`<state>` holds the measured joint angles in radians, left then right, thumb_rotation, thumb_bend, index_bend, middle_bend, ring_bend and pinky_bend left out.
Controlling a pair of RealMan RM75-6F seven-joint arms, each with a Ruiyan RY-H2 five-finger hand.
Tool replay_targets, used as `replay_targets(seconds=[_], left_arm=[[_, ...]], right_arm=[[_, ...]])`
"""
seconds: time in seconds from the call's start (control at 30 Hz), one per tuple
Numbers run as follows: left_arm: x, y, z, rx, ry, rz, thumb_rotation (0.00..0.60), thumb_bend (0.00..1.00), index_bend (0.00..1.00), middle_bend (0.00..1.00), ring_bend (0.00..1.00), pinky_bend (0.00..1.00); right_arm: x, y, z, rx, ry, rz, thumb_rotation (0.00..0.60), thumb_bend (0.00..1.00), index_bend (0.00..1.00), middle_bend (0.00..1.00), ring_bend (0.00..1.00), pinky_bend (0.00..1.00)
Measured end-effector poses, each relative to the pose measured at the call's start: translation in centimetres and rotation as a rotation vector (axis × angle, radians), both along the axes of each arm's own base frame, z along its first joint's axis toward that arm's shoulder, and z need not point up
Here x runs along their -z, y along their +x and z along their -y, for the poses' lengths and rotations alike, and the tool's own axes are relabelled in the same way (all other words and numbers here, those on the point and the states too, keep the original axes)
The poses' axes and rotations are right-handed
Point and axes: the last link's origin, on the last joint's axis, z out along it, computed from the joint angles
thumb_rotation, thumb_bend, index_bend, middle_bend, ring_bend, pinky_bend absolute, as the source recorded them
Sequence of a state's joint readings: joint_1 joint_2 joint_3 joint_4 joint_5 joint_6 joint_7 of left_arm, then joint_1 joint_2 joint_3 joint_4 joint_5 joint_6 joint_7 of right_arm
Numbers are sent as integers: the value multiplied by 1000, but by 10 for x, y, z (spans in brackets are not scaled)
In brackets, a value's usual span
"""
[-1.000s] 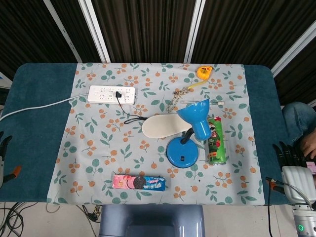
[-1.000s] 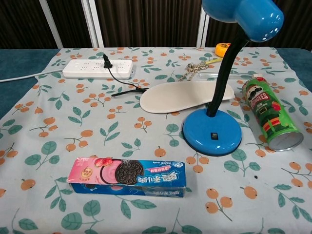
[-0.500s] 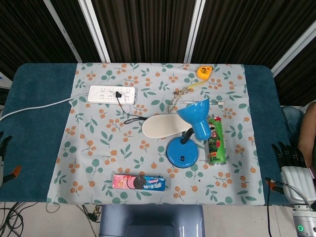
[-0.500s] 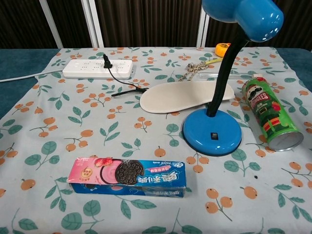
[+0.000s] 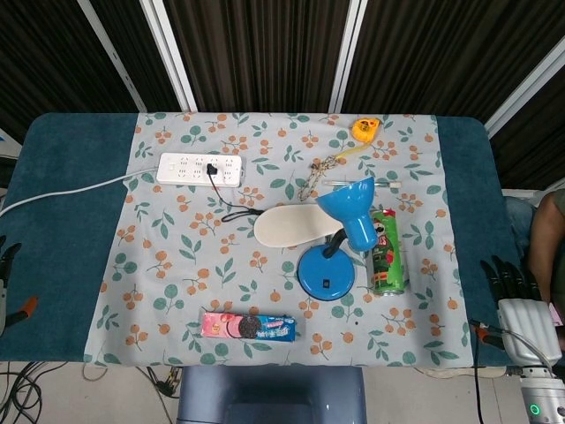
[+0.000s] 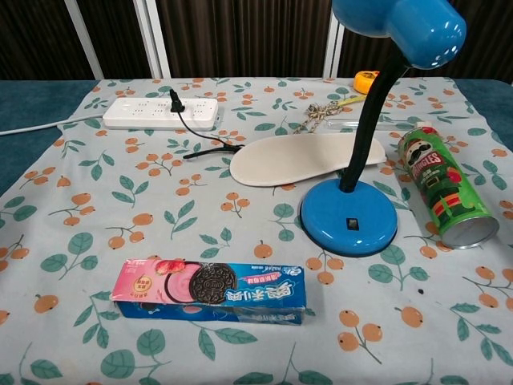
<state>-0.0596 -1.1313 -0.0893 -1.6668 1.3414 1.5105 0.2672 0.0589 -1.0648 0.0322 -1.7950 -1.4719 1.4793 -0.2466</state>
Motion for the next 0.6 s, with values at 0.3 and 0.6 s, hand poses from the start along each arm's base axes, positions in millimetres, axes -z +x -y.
replay_targets(seconds=[0.3,0.6], left_arm=[[0,0,0,-5,0,3,600,212,117,6,0,44],[-1,-1,0,-11,-1,9,600,212,117,6,0,44]], right_arm=[[20,12,3,-21,161,20,600,322,46,432,567,370],[56,40,26,-77,384,-4,600,556,45,625,737,523]])
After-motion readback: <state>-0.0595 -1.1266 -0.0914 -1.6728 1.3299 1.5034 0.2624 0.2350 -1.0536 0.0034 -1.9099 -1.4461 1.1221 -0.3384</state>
